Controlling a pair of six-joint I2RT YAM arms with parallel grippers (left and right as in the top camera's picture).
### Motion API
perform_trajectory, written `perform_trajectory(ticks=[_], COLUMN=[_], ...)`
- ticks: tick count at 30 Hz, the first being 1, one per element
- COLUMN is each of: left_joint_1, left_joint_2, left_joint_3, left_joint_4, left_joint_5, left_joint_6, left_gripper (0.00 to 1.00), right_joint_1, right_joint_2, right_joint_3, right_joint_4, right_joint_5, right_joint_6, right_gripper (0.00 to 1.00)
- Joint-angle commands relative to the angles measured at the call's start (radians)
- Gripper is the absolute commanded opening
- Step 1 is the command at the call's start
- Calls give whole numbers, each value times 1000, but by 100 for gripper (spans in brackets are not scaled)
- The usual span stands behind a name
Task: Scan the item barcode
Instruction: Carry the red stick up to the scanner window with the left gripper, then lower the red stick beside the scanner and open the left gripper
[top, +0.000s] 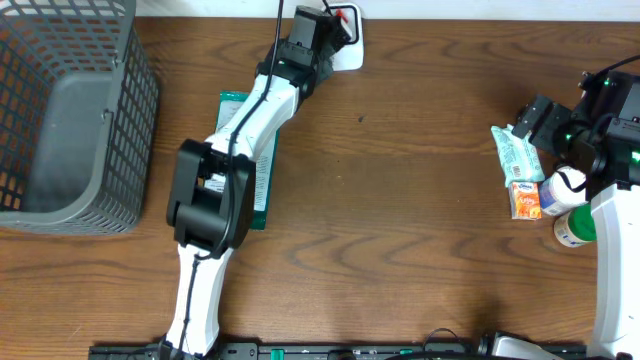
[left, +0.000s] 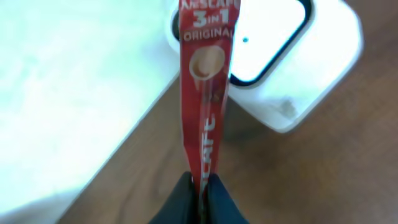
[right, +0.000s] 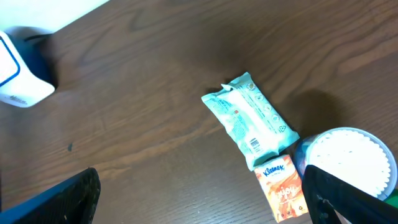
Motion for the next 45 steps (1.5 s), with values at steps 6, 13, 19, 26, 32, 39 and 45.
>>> perform_trajectory(ticks=[6, 13, 19, 26, 32, 39, 45], left_joint_1=[11, 11, 13, 19, 61, 73, 49], left_joint_2=[25, 25, 25, 25, 25, 25, 25], left_joint_3=[49, 71, 71, 71, 71, 31, -17], left_joint_4=[57, 50, -2, -205, -296, -230, -150], left_joint_5=[95, 160, 159, 158, 181, 334, 294], left_joint_6=[53, 17, 2, -2, -436, -935, -1152], left_gripper=[14, 17, 16, 23, 34, 55, 55], right_joint_1=[-7, -7, -7, -7, -7, -7, -7], right_joint_2=[1, 1, 1, 1, 1, 1, 1], right_joint_3=[5, 5, 5, 5, 5, 5, 5], right_joint_4=[-1, -1, -1, -1, -1, -1, -1], right_joint_5=[13, 13, 13, 13, 13, 13, 13], right_joint_6=[-2, -2, -2, -2, -2, -2, -2], right_gripper=[99, 99, 99, 99, 99, 99, 99])
